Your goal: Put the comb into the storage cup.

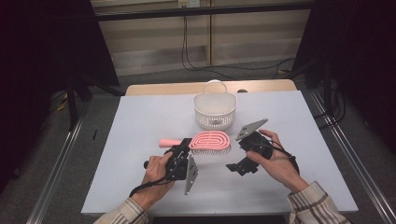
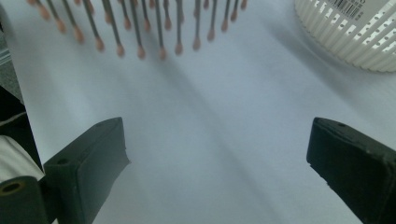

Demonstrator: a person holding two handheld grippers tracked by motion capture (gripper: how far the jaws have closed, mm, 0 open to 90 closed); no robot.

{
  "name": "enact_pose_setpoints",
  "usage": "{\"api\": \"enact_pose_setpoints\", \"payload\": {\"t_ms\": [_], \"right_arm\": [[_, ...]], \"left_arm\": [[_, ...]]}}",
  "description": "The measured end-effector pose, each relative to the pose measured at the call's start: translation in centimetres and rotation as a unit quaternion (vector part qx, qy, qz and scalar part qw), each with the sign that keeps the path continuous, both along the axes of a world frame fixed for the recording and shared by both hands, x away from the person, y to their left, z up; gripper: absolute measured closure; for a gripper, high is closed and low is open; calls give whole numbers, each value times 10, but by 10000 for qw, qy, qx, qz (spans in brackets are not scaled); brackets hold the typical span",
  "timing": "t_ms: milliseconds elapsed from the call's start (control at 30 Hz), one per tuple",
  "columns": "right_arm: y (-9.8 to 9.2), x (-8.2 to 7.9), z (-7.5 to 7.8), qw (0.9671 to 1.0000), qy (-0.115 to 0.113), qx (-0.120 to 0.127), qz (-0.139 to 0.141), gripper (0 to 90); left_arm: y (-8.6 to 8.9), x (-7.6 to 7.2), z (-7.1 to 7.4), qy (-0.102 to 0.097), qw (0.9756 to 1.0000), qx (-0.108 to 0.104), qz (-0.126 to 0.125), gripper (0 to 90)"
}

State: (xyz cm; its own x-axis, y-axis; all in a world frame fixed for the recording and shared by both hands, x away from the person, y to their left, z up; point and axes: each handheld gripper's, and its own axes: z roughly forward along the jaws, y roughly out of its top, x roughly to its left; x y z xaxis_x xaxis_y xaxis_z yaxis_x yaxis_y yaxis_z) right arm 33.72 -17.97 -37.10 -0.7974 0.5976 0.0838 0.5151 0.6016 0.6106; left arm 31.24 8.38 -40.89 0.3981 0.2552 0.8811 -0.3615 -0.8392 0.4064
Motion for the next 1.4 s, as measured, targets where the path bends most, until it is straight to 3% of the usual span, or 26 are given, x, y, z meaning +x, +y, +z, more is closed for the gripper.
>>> {"api": "enact_pose_setpoints", "payload": {"t_ms": [200, 367, 567, 833, 1000, 1167, 1333, 1400], "right_arm": [[-4, -2, -2, 10000, -86, 17, -29, 46], [-8, -3, -3, 9997, -179, -58, -171, 49], [-13, -5, -5, 9993, -242, 117, -272, 45], [-20, -7, -9, 9967, -522, 389, -480, 51], [-22, -9, -11, 9948, -663, 536, -553, 51], [-26, -7, -15, 9936, -702, 566, -679, 52], [-29, -6, -20, 9939, -673, 506, -712, 51], [-30, -6, -21, 9942, -630, 578, -650, 54]], "left_arm": [[9, 2, 7, 118, 9997, -219, 47, 808], [14, 4, 10, 360, 9982, -478, 32, 808], [17, 7, 11, 566, 9958, -724, 22, 808], [23, 10, 13, 855, 9909, -1037, -88, 808], [25, 11, 14, 1130, 9851, -1281, -196, 808], [29, 12, 17, 1361, 9773, -1601, -276, 808], [32, 14, 18, 1677, 9656, -1947, -400, 808], [33, 14, 19, 1727, 9619, -2078, -405, 808]]}}
